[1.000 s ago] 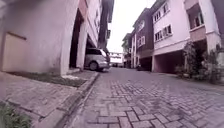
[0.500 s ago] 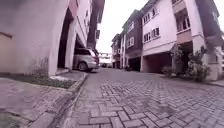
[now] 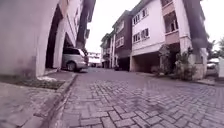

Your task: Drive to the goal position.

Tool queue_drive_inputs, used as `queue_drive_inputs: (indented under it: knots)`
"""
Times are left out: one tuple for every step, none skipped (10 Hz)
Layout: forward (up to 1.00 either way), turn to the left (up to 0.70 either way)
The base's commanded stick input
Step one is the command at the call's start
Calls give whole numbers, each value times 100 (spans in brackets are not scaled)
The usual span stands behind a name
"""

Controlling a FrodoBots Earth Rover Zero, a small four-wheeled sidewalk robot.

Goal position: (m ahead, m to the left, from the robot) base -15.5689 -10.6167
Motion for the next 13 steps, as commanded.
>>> queue_drive_inputs:
  knots:
    - [0, -70]
    - [0, -70]
    - [0, -70]
    - [0, -70]
    - [0, -70]
    - [0, -70]
    - [0, -70]
    - [0, -70]
    - [0, -70]
    - [0, -70]
    - [0, -70]
    - [0, -70]
    - [0, -70]
